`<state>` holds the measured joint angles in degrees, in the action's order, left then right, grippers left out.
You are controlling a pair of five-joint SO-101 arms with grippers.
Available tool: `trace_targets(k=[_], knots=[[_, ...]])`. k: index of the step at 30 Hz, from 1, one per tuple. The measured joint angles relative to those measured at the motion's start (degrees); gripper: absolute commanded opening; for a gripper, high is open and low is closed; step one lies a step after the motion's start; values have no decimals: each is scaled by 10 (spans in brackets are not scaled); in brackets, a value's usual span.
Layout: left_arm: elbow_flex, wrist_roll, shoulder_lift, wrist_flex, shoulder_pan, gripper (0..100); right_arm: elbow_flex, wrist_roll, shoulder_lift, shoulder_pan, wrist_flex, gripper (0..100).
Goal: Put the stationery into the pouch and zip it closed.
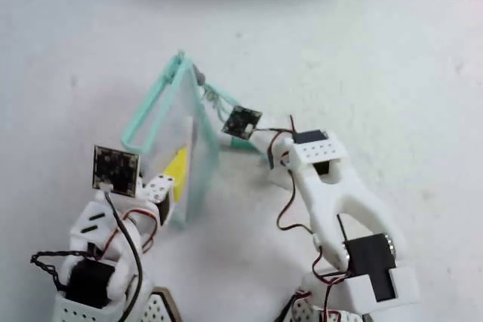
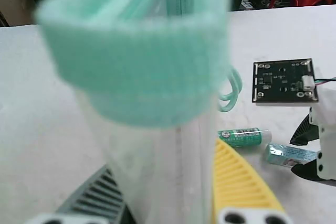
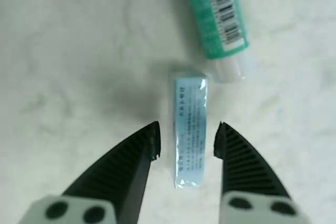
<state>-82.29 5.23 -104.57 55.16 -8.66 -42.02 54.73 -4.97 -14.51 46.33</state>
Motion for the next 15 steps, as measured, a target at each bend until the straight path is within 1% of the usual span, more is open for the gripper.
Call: trace_targets(k=[9, 13, 15], knots=[[0, 0, 0, 0, 0, 173, 0, -2, 0, -2, -12, 155], [0, 0, 0, 0, 0, 173, 2, -2, 33, -3, -12, 154], [0, 0, 0, 0, 0, 173, 14, -4, 49, -3, -12, 137]])
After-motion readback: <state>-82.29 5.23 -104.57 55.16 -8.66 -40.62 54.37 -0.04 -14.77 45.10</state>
